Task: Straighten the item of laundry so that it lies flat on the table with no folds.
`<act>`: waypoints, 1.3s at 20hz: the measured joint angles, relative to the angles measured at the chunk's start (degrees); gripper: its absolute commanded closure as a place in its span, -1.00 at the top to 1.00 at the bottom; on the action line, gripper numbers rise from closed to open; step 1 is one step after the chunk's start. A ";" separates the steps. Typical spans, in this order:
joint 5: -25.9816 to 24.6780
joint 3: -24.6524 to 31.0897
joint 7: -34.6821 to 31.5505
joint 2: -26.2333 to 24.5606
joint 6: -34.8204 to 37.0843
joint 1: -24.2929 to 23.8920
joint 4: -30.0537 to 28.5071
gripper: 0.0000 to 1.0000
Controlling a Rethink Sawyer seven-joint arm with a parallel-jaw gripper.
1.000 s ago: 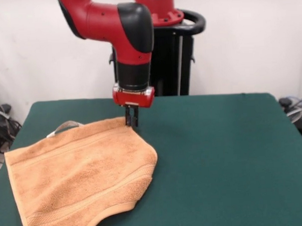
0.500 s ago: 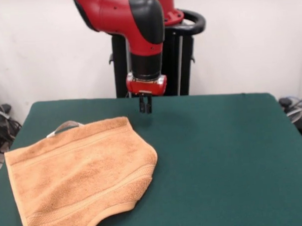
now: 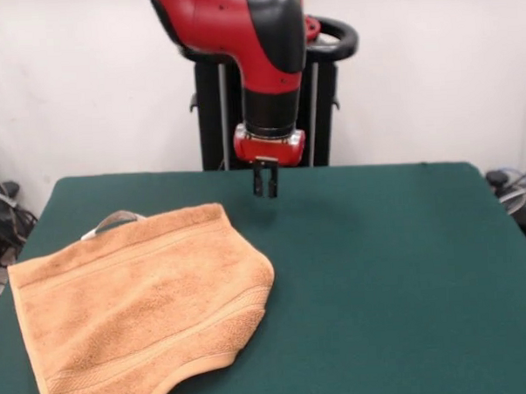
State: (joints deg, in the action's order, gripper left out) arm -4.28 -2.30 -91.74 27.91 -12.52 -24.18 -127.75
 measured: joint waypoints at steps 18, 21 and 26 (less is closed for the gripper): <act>5.85 -2.82 0.00 8.66 11.65 2.34 3.80 1.00; 5.85 -2.81 0.00 6.28 8.32 0.85 5.29 1.00; 5.79 -2.82 0.00 1.75 1.57 -1.27 7.34 1.00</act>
State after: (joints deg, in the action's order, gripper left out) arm 1.51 -5.12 -91.74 29.66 -10.95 -25.45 -120.42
